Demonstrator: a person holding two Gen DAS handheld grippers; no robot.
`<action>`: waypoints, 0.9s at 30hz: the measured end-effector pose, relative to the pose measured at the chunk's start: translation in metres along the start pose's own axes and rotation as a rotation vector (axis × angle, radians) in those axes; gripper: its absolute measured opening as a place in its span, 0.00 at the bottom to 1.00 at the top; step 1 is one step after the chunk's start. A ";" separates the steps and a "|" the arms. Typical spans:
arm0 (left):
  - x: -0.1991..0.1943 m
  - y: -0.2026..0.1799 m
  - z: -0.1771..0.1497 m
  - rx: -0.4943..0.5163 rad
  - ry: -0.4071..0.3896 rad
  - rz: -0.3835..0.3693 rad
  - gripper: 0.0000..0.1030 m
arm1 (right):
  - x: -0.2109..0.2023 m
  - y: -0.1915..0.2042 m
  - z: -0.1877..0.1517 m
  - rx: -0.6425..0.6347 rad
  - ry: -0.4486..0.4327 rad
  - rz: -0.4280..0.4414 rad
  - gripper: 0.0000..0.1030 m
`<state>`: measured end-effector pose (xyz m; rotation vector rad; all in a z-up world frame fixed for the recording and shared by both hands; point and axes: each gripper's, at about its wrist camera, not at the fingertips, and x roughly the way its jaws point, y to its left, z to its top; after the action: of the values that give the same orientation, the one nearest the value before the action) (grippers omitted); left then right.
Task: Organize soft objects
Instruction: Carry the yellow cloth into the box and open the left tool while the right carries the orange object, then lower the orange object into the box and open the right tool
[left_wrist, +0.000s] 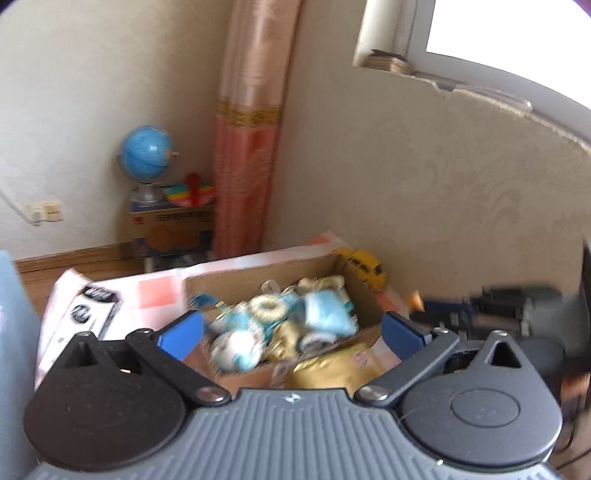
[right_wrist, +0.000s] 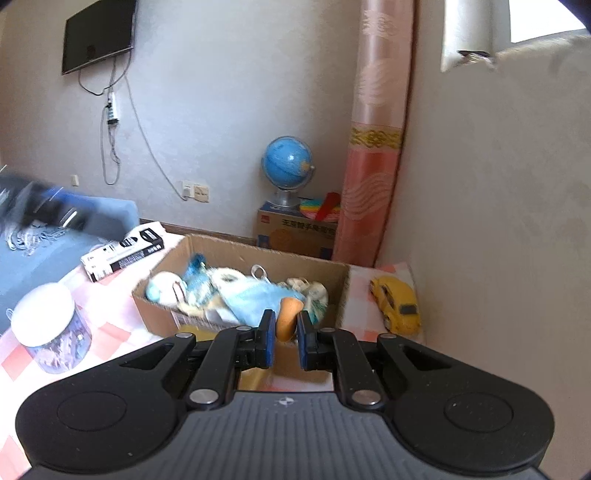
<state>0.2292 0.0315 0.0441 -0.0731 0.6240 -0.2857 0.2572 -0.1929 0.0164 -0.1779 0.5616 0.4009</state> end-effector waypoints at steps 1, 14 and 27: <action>-0.005 -0.001 -0.007 0.008 -0.012 0.030 0.99 | 0.005 0.001 0.005 -0.005 -0.002 0.010 0.14; -0.020 -0.009 -0.072 0.058 -0.034 0.199 0.99 | 0.090 0.017 0.064 -0.016 0.060 0.038 0.46; -0.035 -0.008 -0.058 -0.005 -0.032 0.307 0.99 | 0.010 0.023 0.030 0.155 0.153 -0.140 1.00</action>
<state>0.1664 0.0345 0.0180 0.0138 0.5950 0.0143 0.2696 -0.1604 0.0352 -0.0987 0.7234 0.2081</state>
